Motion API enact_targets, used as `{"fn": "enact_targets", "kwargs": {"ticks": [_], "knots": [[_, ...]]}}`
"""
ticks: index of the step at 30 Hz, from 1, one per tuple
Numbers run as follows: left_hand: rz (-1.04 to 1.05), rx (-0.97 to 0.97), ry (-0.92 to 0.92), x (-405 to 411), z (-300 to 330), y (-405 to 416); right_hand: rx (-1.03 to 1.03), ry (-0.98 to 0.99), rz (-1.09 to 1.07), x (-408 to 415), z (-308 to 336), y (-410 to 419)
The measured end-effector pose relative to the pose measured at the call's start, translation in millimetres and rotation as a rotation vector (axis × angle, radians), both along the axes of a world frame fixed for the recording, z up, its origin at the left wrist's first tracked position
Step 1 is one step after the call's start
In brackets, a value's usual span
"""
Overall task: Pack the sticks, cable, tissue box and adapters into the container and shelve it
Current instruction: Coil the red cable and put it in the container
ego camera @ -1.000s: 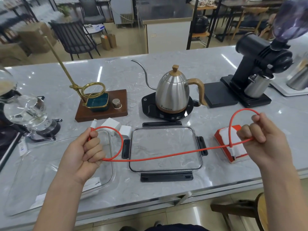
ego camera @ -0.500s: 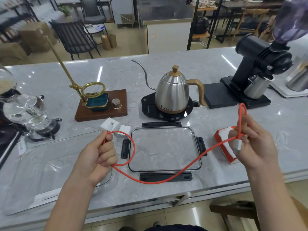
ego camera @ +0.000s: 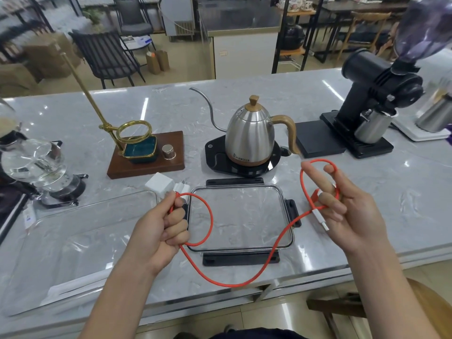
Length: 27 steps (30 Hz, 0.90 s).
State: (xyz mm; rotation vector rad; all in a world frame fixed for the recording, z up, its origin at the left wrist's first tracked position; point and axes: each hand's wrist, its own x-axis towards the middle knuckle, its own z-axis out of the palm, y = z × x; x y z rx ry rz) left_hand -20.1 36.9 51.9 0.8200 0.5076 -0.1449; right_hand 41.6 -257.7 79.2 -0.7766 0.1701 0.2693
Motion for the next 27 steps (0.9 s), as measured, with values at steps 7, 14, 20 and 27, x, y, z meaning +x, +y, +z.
{"fn": "enact_targets", "kwargs": {"ticks": [7, 14, 20, 27], "knots": [[-0.030, 0.034, -0.019, -3, 1, -12, 0.023, -0.012, 0.045, -8, 2, 5], [-0.136, 0.258, -0.152, -3, 14, -53, 0.061, -0.026, 0.128, -16, 6, 24], [-0.361, 0.404, -0.245, -15, 17, -99, 0.075, -0.035, 0.189, -19, 5, 36], [-0.298, 0.221, -0.251, -14, 17, -103, -0.079, -0.073, 0.201, -20, 4, 34]]}}
